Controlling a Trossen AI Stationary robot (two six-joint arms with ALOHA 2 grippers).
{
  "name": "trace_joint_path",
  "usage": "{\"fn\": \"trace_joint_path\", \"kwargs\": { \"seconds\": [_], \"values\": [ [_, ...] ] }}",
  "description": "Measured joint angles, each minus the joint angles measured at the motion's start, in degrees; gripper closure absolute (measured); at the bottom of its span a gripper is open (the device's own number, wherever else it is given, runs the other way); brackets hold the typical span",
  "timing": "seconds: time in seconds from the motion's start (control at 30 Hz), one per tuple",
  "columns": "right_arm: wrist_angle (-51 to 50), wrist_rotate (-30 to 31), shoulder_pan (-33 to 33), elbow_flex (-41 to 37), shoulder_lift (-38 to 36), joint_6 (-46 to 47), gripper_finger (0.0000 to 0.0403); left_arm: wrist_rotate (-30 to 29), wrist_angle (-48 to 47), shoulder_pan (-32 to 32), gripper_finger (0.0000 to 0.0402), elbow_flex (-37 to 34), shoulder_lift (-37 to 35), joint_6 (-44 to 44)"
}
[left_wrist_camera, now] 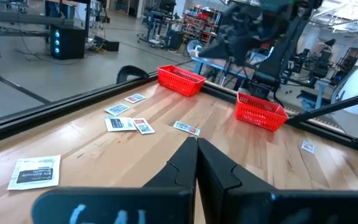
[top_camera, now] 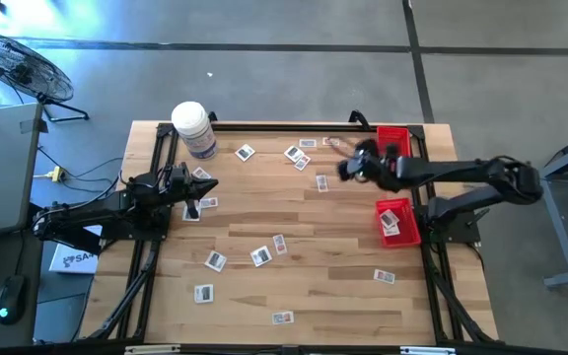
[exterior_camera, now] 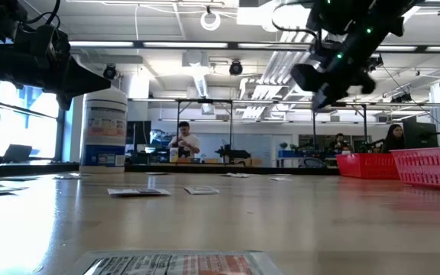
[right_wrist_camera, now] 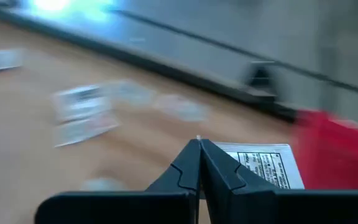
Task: Pick & Place First Aid Supplies
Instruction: Put the ointment pack into the top basket
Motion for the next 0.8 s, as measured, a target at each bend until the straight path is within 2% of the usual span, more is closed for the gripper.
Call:
{"fn": "trace_joint_path", "kwargs": {
  "seconds": [0.13,0.23,0.43,0.53,0.63,0.8],
  "values": [
    [-5.49,0.64,-7.9,-0.16,-0.96,1.25,0.0402,-0.02,0.0,0.0,0.0401,0.0,0.0,0.0],
    [-3.19,-0.74,-13.18,-3.06,-1.0,1.28,0.0402,0.0,0.0,0.0,0.0401,0.01,-0.02,0.0],
    [0.42,-3.97,-23.74,-11.07,-0.96,7.3,0.0402,-0.01,0.0,0.0,0.0401,0.01,0.0,0.01],
    [6.31,-6.02,-26.18,-13.78,-0.96,5.84,0.04,0.0,0.0,0.02,0.0401,0.0,-0.01,0.0],
    [13.97,-8.8,-27.34,-16.02,-0.96,0.63,0.0396,0.0,-0.01,0.01,0.0401,0.0,0.0,0.0],
    [20.92,-8.77,-27.77,-18.37,-0.98,-4.22,0.039,0.0,0.0,0.02,0.0401,0.01,0.0,-0.01]
  ]
}}
